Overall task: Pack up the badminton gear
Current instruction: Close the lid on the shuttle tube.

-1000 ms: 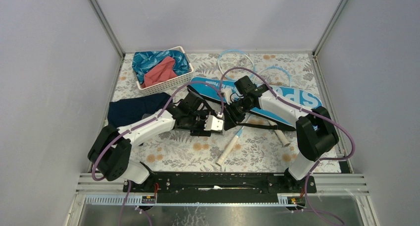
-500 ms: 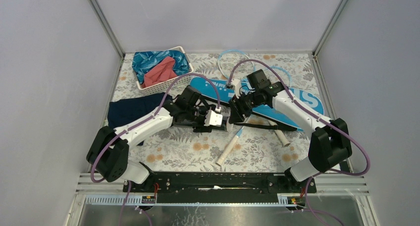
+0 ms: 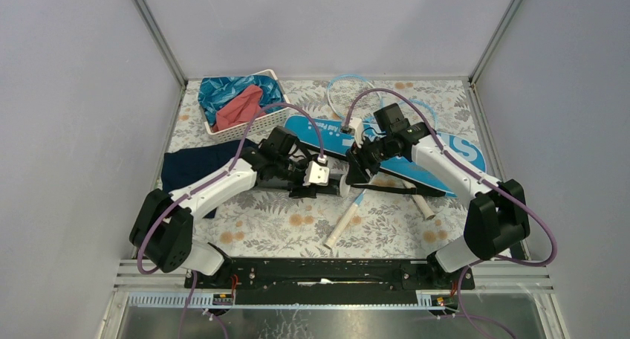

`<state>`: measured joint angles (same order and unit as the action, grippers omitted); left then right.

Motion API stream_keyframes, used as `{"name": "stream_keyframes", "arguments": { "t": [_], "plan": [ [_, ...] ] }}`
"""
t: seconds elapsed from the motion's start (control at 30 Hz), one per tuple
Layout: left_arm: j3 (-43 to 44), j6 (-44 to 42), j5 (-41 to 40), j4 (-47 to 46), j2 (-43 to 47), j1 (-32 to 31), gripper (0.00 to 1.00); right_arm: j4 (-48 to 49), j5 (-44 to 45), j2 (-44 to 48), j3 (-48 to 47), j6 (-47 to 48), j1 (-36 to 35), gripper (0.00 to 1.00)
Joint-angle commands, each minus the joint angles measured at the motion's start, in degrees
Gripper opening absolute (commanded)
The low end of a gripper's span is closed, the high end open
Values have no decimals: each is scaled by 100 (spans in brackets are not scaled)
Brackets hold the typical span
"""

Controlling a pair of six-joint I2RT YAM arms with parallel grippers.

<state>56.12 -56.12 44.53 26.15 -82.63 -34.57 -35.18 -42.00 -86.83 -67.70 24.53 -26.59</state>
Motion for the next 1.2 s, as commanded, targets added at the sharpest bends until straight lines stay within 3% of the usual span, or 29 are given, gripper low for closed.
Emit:
{"name": "stream_keyframes", "arguments": {
  "t": [0.0, 0.2, 0.8, 1.17],
  "plan": [
    [436, -242, 1419, -347, 0, -107, 0, 839, -305, 122, 111, 129, 3, 58],
    [515, -516, 1504, -112, -102, -137, 0, 1017, -596, 79, 134, -109, -10, 55],
    [612, -1161, 234, 177, -296, -807, 0, 582, -626, -603, -287, -353, -156, 49],
    [728, 483, -376, -898, -498, -913, 0, 1561, -177, -255, 215, -1183, -219, 44]
  ]
}}
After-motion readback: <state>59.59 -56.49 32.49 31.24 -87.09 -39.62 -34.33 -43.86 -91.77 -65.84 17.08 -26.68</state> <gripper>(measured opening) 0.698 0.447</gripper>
